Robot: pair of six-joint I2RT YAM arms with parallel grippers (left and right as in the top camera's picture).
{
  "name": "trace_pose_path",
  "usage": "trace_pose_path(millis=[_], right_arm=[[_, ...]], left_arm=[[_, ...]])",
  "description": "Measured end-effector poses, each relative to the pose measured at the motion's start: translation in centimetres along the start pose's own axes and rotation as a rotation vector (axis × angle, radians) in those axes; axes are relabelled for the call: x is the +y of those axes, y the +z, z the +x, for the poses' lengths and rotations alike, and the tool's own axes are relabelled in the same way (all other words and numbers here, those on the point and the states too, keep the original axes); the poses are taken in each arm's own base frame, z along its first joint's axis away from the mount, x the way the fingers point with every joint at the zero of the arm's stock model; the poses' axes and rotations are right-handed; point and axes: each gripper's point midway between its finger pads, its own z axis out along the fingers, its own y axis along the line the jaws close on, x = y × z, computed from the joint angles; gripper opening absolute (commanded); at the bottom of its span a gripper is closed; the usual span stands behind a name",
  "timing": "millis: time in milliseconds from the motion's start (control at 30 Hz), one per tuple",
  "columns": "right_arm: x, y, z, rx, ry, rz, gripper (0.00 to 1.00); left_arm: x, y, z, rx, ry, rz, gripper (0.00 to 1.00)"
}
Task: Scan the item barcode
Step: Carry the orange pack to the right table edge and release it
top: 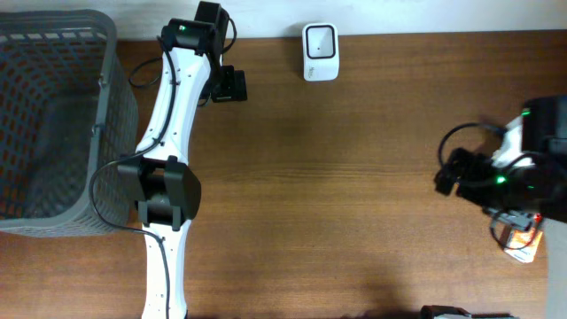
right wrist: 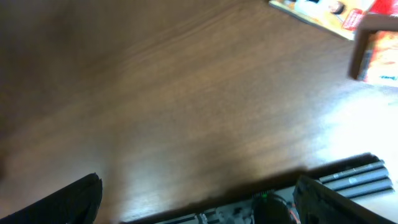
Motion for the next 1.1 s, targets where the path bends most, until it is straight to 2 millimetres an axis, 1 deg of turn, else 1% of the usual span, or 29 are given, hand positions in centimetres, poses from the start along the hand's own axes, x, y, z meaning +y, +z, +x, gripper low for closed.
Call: trace_pose_path(millis=[33, 100, 133, 167, 233, 300, 367, 500, 600, 733, 867, 1000, 1100], right_arm=[[0.3, 1.1, 0.1, 0.005, -0.021, 0.0, 0.98], [1.0, 3.3, -0.4, -0.067, -0.067, -0.027, 0.98], [1.1, 3.8, -0.2, -0.09, -0.079, -0.038, 0.98], [1.1, 4.0, -0.1, -0.108, -0.086, -0.046, 0.98], [1.2, 4.4, 0.1, -0.209, -0.107, -0.092, 0.98], [0.8, 4.3, 1.1, -0.331, -0.118, -0.145, 0.98], [0.7, 4.0, 1.3, -0.455, -0.134, -0.196, 0.98], [-0.4, 4.7, 2.9, -0.611, -0.151, -0.242, 0.98], [-0.7, 5.8, 2.8, -0.751, -0.164, -0.287, 0.98], [-0.3, 7.1, 1.9, -0.894, -0.174, -0.349, 0.98], [0.0, 7.7, 1.2, -1.023, -0.181, -0.403, 0.98], [0.2, 8.1, 0.6, -1.115, -0.182, -0.438, 0.98], [0.3, 8.1, 0.2, -1.175, -0.182, -0.461, 0.98]], left_arm=[[0.0, 0.0, 0.0, 0.0, 0.0, 0.0, 0.99], [0.0, 0.0, 0.0, 0.0, 0.0, 0.001, 0.99], [-0.1, 0.0, 0.0, 0.0, 0.0, 0.003, 0.99], [-0.1, 0.0, 0.0, 0.001, 0.0, 0.003, 0.99], [-0.1, 0.0, 0.0, 0.0, 0.0, 0.003, 0.99], [-0.1, 0.0, 0.0, 0.001, 0.0, 0.003, 0.99], [-0.1, 0.0, 0.0, 0.001, 0.0, 0.003, 0.99], [-0.1, 0.0, 0.0, 0.002, 0.0, 0.003, 0.99], [-0.1, 0.0, 0.0, 0.003, 0.0, 0.003, 0.99], [-0.1, 0.0, 0.0, 0.003, 0.0, 0.003, 0.99], [-0.1, 0.0, 0.0, 0.002, 0.0, 0.003, 0.99], [-0.1, 0.0, 0.0, 0.002, 0.0, 0.003, 0.99], [-0.1, 0.0, 0.0, 0.002, 0.0, 0.003, 0.99]])
